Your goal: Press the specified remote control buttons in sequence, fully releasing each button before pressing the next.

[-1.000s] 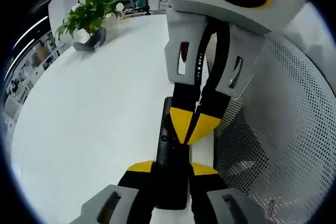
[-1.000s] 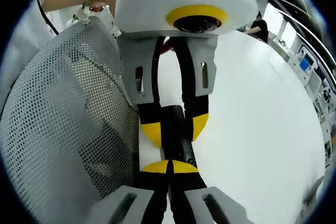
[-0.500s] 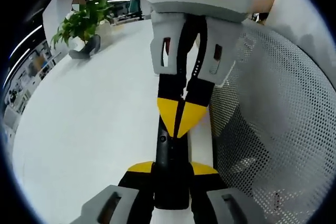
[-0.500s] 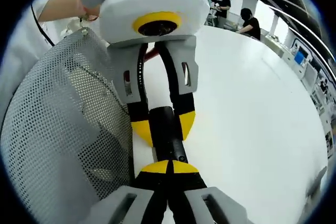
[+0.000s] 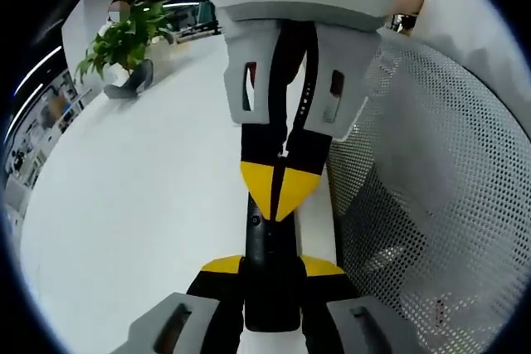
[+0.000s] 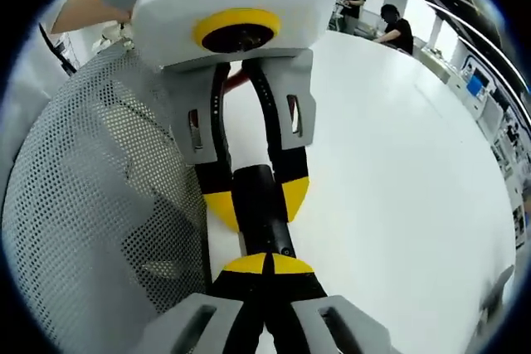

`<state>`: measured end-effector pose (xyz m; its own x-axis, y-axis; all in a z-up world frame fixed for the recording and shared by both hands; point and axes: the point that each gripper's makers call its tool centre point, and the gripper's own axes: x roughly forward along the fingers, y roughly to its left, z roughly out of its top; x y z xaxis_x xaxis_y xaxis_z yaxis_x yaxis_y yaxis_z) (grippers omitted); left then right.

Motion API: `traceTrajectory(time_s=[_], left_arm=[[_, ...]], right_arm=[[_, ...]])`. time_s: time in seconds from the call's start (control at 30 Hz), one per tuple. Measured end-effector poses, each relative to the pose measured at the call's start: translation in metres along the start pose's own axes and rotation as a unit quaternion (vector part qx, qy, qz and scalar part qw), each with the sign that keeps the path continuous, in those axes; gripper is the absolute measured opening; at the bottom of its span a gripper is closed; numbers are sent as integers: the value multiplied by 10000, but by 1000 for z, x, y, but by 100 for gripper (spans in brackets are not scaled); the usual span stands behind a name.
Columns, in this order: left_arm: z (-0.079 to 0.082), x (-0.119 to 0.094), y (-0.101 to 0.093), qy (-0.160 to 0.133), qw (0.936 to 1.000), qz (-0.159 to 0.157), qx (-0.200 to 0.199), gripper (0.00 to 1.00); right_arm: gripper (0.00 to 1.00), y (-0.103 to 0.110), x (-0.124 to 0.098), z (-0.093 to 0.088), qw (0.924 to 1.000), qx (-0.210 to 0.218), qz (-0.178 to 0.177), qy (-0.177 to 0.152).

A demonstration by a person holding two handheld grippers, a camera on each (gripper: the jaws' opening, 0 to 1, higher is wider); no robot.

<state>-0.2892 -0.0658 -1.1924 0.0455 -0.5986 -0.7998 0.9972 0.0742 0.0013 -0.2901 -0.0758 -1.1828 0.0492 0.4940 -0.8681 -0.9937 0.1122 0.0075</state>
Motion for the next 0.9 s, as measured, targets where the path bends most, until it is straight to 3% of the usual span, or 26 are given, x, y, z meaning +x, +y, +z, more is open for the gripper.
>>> traceTrajectory(time_s=[0.23,0.53,0.63,0.9], left_arm=[[0,0,0,13,10000,-23,16,24],[-1,0,0,-107,9999,-49,15,24],[0,0,-1,-185,9997,-121,88,24],[1,1,-2,-154,9997,-138,111,24]], right_arm=[[0,-1,-1,0,9998,187,31,-88],[0,-2,-2,1,9949,847,367,-399],[0,-10,-2,0,9974,648,146,-295],[0,-12,1,-1,9991,385,192,-56]])
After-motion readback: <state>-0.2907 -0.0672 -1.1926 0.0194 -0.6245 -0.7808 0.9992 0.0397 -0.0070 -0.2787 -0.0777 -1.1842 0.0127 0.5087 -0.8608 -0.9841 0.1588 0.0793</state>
